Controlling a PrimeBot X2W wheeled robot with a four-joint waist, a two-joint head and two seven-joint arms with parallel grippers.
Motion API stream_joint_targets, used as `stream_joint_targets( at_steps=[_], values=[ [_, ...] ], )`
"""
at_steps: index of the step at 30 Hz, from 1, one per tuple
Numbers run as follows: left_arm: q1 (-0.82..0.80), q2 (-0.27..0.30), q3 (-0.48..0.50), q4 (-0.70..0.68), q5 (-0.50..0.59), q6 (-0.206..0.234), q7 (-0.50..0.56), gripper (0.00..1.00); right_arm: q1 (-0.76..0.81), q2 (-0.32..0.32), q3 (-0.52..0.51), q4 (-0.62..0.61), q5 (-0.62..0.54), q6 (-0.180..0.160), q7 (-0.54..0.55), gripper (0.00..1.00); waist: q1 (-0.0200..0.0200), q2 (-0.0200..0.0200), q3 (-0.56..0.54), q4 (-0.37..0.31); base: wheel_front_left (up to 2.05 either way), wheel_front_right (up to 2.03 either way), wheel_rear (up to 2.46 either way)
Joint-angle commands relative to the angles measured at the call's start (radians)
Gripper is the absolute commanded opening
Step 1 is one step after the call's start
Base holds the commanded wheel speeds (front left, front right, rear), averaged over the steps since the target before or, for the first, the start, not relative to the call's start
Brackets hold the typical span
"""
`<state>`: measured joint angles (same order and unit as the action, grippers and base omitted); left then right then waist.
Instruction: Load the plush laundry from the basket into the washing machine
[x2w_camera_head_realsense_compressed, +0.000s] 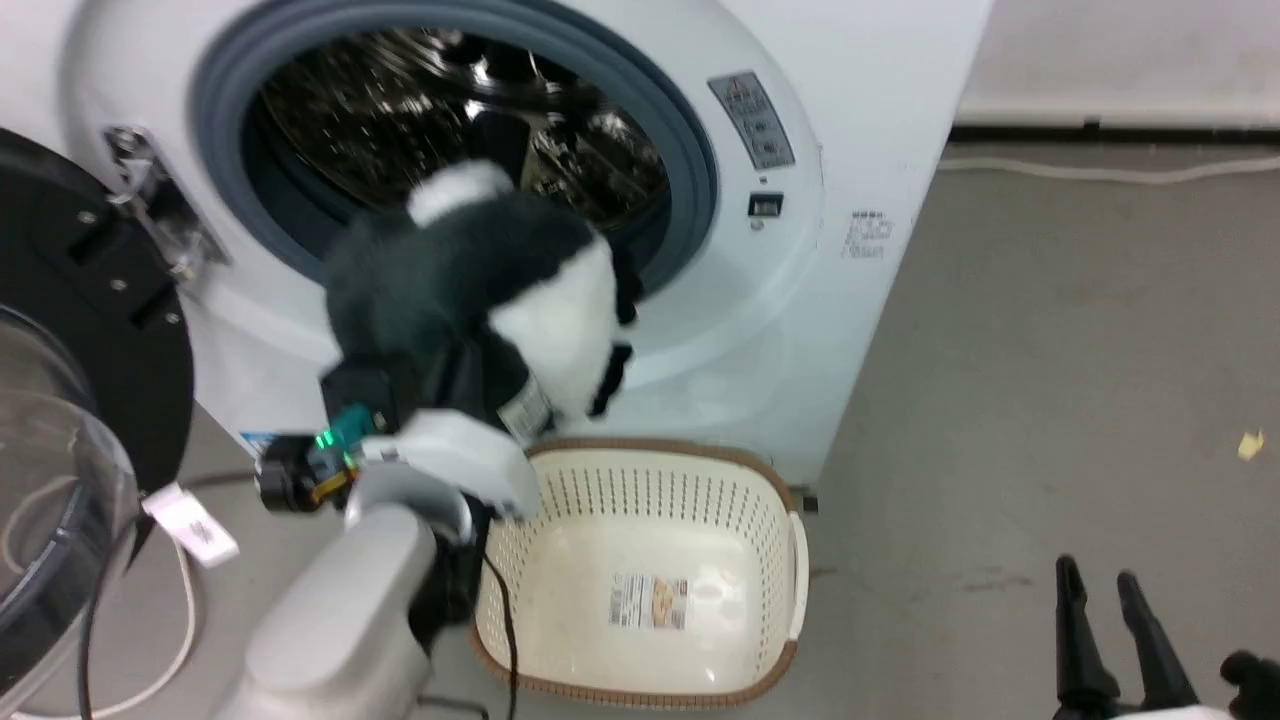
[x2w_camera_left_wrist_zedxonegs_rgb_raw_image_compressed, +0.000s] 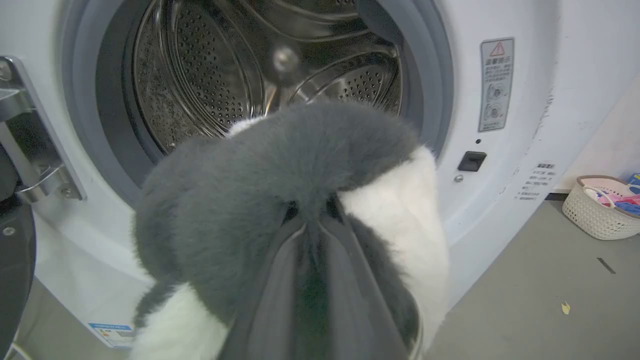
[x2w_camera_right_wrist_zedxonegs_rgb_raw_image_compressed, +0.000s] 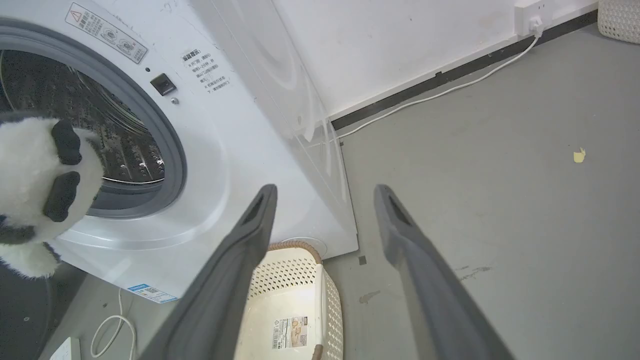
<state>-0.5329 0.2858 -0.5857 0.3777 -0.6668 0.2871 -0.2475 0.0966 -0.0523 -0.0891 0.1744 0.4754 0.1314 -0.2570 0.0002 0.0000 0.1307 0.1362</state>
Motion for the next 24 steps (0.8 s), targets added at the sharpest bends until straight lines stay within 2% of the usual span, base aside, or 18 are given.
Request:
stream_joint_targets(
  at_steps=[1,9,17,24],
  values=[
    [-0.094,-0.005,0.029,0.059,0.015,-0.011,-0.01,0.0,-0.042,0.002,-0.007,-0.017,-0.011,-0.001,-0.005,1.0,-0.0002,0.0,0.085,-0.021,0.0,0.0,0.0],
    [-0.264,-0.01,0.083,0.141,0.061,-0.025,-0.014,0.0,-0.095,0.002,-0.019,-0.045,-0.028,-0.001,-0.001,1.0,-0.0002,0.0,0.219,-0.047,0.0,0.0,0.0],
    [-0.408,0.011,0.114,0.207,0.085,-0.08,-0.014,0.0,-0.137,0.002,-0.03,-0.08,-0.036,-0.001,0.01,1.0,-0.0002,0.0,0.325,-0.062,0.0,0.0,0.0],
    [-0.528,0.032,0.157,0.224,0.091,-0.069,-0.014,0.0,-0.161,-0.01,-0.039,-0.121,-0.042,-0.001,0.026,1.0,-0.0002,0.0,0.415,-0.071,0.0,0.0,0.0]
  ],
)
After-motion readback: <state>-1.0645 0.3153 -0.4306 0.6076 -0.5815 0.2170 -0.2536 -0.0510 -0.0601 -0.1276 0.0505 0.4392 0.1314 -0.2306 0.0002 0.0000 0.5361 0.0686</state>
